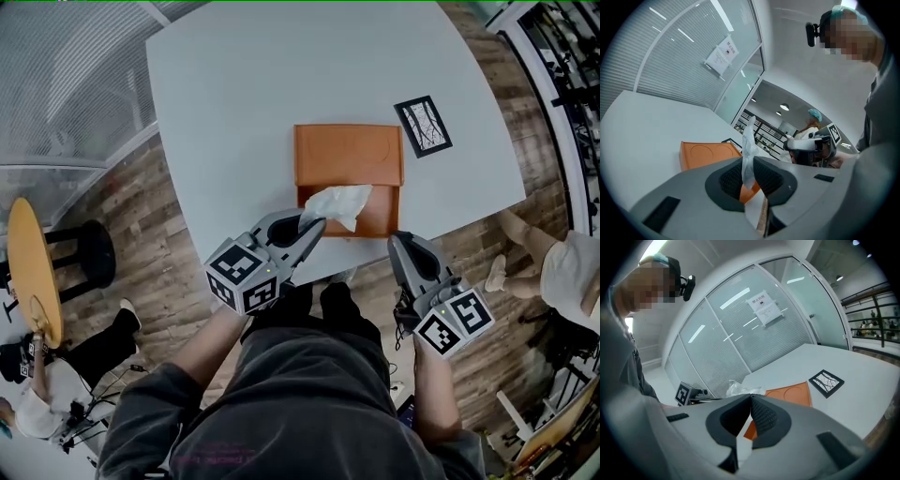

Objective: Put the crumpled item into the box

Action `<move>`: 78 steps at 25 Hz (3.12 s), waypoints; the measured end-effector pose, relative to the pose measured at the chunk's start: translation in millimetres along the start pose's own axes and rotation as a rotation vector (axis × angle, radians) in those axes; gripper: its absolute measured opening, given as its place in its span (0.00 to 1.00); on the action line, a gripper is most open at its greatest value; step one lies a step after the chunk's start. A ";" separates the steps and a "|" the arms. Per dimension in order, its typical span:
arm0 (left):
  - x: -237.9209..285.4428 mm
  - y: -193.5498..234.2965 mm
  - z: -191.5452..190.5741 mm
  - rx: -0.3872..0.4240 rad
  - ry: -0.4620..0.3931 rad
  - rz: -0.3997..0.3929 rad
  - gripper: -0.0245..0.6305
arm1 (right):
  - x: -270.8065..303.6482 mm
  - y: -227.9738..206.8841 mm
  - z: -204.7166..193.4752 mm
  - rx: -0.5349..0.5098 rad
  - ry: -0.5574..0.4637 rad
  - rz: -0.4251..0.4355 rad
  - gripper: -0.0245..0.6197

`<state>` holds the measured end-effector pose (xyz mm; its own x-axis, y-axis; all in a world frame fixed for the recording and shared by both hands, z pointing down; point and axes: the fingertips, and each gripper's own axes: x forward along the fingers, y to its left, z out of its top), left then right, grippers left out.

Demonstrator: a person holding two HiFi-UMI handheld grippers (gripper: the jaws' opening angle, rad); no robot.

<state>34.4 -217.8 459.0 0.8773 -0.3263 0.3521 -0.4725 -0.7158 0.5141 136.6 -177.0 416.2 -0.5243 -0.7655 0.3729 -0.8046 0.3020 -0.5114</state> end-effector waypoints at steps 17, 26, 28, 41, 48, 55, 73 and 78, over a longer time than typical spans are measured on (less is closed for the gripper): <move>35.3 25.1 -50.8 -0.002 0.155 -0.014 0.14 | 1.0 -16.5 -31.1 0.063 0.031 -0.054 0.05; 59.5 31.7 -71.5 0.003 0.253 0.013 0.14 | -2.8 -29.5 -41.8 0.095 0.041 -0.058 0.05; 63.0 34.9 -74.7 0.003 0.271 0.018 0.14 | -2.3 -32.1 -44.0 0.100 0.046 -0.060 0.05; 84.9 43.6 -100.8 -0.003 0.395 0.063 0.14 | -7.8 -52.6 -52.9 0.137 0.056 -0.073 0.05; 94.2 48.1 -112.1 -0.001 0.456 0.088 0.14 | -13.2 -60.6 -55.9 0.158 0.047 -0.076 0.05; 99.1 49.8 -119.8 -0.028 0.501 0.096 0.14 | -18.8 -67.5 -56.8 0.169 0.045 -0.079 0.05; 105.1 54.3 -133.5 -0.092 0.562 0.155 0.15 | -17.7 -80.0 -58.3 0.195 0.048 -0.053 0.05; 101.6 54.1 -133.1 -0.089 0.568 0.178 0.17 | -13.7 -75.3 -52.9 0.194 0.048 -0.035 0.05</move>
<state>86.8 -207.4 626.7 0.6133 -0.0373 0.7890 -0.6345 -0.6182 0.4640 189.7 -159.2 490.5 -0.5132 -0.7445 0.4270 -0.7563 0.1572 -0.6350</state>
